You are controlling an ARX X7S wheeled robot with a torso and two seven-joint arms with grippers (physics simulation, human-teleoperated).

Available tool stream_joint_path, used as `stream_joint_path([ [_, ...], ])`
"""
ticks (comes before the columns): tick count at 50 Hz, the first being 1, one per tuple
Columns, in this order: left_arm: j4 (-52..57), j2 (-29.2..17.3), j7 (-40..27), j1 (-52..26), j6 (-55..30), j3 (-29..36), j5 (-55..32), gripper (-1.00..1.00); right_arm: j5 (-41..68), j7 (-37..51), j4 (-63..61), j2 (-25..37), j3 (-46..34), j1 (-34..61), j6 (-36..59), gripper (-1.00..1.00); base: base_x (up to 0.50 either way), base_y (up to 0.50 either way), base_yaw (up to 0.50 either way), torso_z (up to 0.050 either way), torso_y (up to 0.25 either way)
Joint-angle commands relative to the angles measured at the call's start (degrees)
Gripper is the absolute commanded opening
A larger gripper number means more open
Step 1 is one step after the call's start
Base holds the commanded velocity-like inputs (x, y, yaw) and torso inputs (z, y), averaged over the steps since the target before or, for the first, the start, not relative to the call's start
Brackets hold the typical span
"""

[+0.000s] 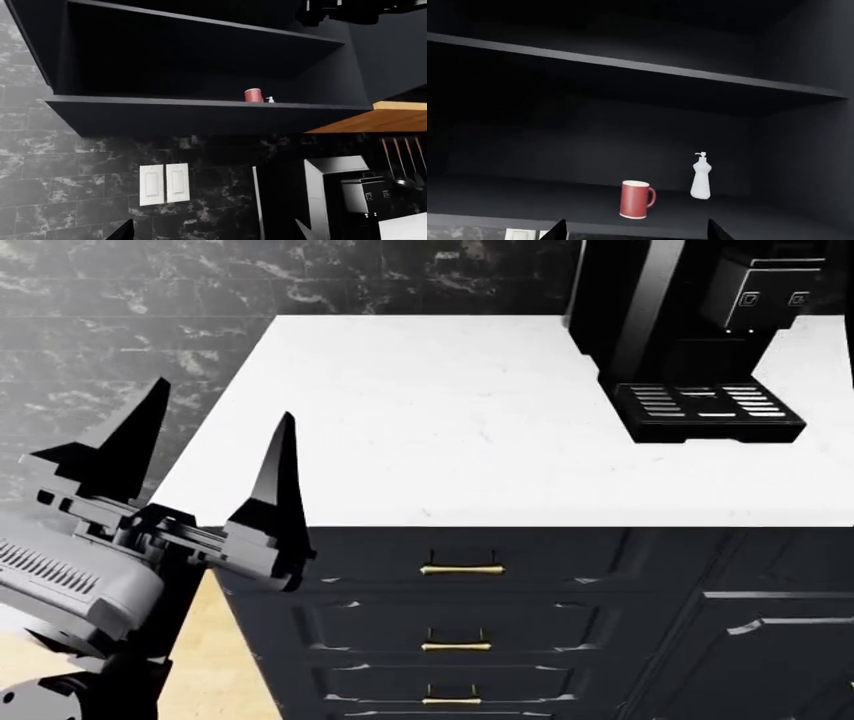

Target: Pick the mug from the cabinet, place it under the coffee machine dispenser, and press the start button.

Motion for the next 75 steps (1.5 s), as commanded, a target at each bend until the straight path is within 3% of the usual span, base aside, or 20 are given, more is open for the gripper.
stream_joint_path([
  [1, -0.1, -0.2, 0.2, 1.0, 1.2, 0.3, 0.7, 1.00, 0.0, -0.4, 1.5, 0.2, 0.2, 1.8, -1.5, 1.00, 0.16, 0.00, 0.00, 0.000, 0.000],
  [15, -0.2, -0.6, 0.3, 1.2, 1.9, 0.7, 1.1, 1.00, 1.5, 0.5, 1.5, 0.7, 4.2, 0.5, -1.5, 1.00, 0.21, 0.00, 0.00, 0.000, 0.000],
  [53, -0.8, -1.2, 0.0, 1.7, 3.5, 1.3, 1.3, 1.00, -0.3, -1.8, 1.5, 0.9, 2.6, 0.6, -0.3, 1.00, 0.21, -0.05, 0.00, 0.000, 0.000],
  [75, -1.0, -1.6, -0.3, 2.1, 4.0, 1.4, 1.1, 1.00, 0.2, 0.2, 1.5, -0.4, 2.9, -6.0, -5.2, 1.00, 0.21, 0.00, 0.00, 0.000, 0.000],
])
